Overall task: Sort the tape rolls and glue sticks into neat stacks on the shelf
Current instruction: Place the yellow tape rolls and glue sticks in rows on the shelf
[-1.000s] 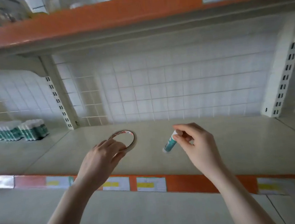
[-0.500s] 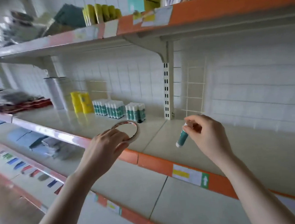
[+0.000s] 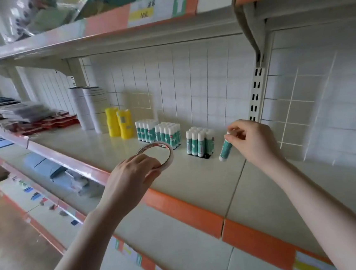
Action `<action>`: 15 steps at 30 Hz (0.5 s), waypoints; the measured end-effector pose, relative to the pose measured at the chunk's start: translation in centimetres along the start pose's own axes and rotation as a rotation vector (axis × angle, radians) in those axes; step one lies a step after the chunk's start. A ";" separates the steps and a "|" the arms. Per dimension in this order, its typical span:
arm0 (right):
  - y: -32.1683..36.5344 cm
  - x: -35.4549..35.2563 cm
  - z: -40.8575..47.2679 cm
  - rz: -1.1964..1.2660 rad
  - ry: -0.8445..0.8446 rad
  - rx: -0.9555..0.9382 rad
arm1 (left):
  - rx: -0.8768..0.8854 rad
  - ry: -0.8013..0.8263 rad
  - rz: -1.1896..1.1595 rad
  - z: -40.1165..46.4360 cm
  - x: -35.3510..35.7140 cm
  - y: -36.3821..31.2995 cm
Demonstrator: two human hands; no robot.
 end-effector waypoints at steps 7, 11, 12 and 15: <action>-3.8 6.9 5.6 -0.021 0.059 0.056 | -0.020 0.005 -0.005 2.9 5.2 4.5; -5.1 10.2 6.9 -0.029 0.099 0.053 | -0.031 0.021 -0.045 3.7 7.5 6.1; -5.3 10.8 6.9 -0.035 0.110 0.054 | -0.037 0.026 -0.051 3.8 7.9 6.4; -6.0 11.9 6.8 -0.040 0.109 0.045 | -0.051 0.034 -0.063 4.2 9.2 7.1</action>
Point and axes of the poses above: each hand's wrist, its own z-axis towards the middle knuckle, its own x-axis out of the palm, y = z × x, the point moved 5 cm from there along z, towards the middle knuckle, and after that the axes turned 2 degrees about -z, right-handed, at the moved point
